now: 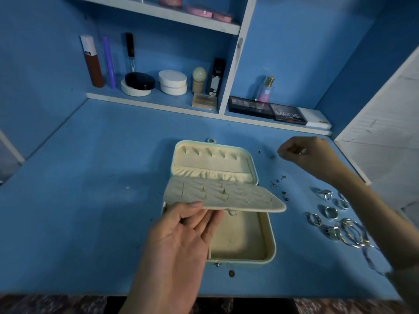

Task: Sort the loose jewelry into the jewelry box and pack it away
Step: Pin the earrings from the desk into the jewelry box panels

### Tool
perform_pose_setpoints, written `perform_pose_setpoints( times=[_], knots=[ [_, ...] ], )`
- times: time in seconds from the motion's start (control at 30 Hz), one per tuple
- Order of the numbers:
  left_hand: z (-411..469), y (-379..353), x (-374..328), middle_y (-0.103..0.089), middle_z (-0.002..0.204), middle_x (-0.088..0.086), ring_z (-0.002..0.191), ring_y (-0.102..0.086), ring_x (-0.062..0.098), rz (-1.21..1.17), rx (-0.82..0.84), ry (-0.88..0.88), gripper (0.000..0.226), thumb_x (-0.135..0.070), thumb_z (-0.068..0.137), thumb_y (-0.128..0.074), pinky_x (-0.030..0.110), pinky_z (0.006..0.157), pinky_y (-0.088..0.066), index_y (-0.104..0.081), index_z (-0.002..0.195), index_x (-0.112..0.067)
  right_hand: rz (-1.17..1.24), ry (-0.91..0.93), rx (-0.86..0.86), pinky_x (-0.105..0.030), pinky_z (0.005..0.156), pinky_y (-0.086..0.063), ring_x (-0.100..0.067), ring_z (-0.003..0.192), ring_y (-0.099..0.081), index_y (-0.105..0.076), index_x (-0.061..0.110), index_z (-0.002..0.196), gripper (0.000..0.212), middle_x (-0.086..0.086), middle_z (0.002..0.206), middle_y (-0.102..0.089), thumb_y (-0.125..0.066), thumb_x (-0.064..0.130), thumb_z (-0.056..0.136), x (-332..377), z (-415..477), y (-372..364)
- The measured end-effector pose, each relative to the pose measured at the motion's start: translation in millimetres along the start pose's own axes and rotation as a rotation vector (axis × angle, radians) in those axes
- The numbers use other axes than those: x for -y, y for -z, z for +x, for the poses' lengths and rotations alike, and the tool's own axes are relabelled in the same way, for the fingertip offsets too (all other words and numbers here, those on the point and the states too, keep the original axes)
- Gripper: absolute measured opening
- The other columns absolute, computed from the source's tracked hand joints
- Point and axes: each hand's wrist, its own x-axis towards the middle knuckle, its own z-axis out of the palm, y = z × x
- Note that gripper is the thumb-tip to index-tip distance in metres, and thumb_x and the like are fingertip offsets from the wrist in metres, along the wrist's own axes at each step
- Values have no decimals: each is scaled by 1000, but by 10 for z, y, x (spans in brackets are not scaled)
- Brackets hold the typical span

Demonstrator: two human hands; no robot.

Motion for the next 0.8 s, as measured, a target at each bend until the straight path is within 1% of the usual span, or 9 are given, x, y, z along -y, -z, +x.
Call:
perform_pose_setpoints(
  times=[0.03, 0.1, 0.17, 0.23, 0.3, 0.37, 0.5, 0.67, 0.8],
  knots=[
    [4, 5, 4, -69, 111, 14, 107, -66, 27, -2, 4, -1, 51, -11, 28, -90, 40, 88, -52, -76, 77, -12, -21, 1, 45, -2, 64, -38, 2, 67, -57, -65, 29, 73, 22, 7, 73, -66, -68, 8, 81, -23, 6, -31],
    [6, 11, 9, -68, 114, 16, 107, -66, 27, -4, 10, -4, 55, -11, 29, -90, 40, 88, -52, -77, 82, -12, -50, 3, 103, 3, 64, -36, 8, 65, -55, -69, 23, 78, 14, 12, 70, -64, -69, 9, 81, -54, 10, -86],
    [8, 15, 12, -68, 114, 17, 107, -66, 28, -9, 4, -7, 58, -11, 28, -90, 41, 88, -51, -77, 85, -11, -54, -5, 128, 3, 64, -35, 6, 67, -55, -71, 20, 82, 9, 11, 72, -64, -71, 12, 80, -77, 12, -128],
    [6, 15, 13, -68, 115, 17, 108, -65, 28, -10, 11, -10, 58, -11, 29, -91, 42, 88, -51, -77, 86, -11, -48, -9, 113, -3, 67, -38, 0, 69, -55, -72, 18, 84, 6, 5, 74, -65, -72, 14, 80, -88, 17, -158],
    [6, 12, 13, -68, 115, 17, 108, -65, 27, -5, 21, -10, 58, -11, 30, -91, 41, 88, -51, -77, 86, -12, -48, -11, 98, -16, 73, -42, -10, 72, -58, -73, 18, 86, 7, 0, 77, -67, -72, 17, 80, -91, 26, -193],
    [6, 10, 11, -68, 115, 17, 108, -65, 27, -4, 22, -8, 58, -11, 29, -91, 41, 88, -52, -77, 86, -12, -61, -4, 83, -23, 75, -44, -15, 75, -59, -73, 17, 87, 6, -3, 79, -69, -71, 18, 81, -98, 38, -230],
    [7, 3, 12, -67, 116, 17, 108, -65, 28, -11, 21, -5, 58, -11, 29, -91, 41, 88, -52, -78, 86, -11, -95, 16, 67, -38, 78, -51, -22, 78, -61, -71, 18, 83, 4, -6, 79, -69, -69, 15, 82, -103, 62, -282],
    [6, 13, 14, -67, 117, 18, 108, -65, 28, -10, 16, -6, 61, -11, 27, -91, 41, 87, -52, -77, 87, -11, -100, 30, 72, -41, 79, -52, -20, 79, -61, -70, 19, 82, 5, -3, 81, -69, -67, 15, 81, -121, 65, -291],
    [9, 17, 17, -67, 117, 18, 108, -65, 28, -12, 20, -4, 62, -10, 28, -91, 41, 88, -52, -77, 88, -10, -96, 63, 71, -42, 76, -52, -20, 75, -60, -66, 20, 79, 8, -2, 76, -67, -65, 12, 80, -90, 41, -270]
  ],
)
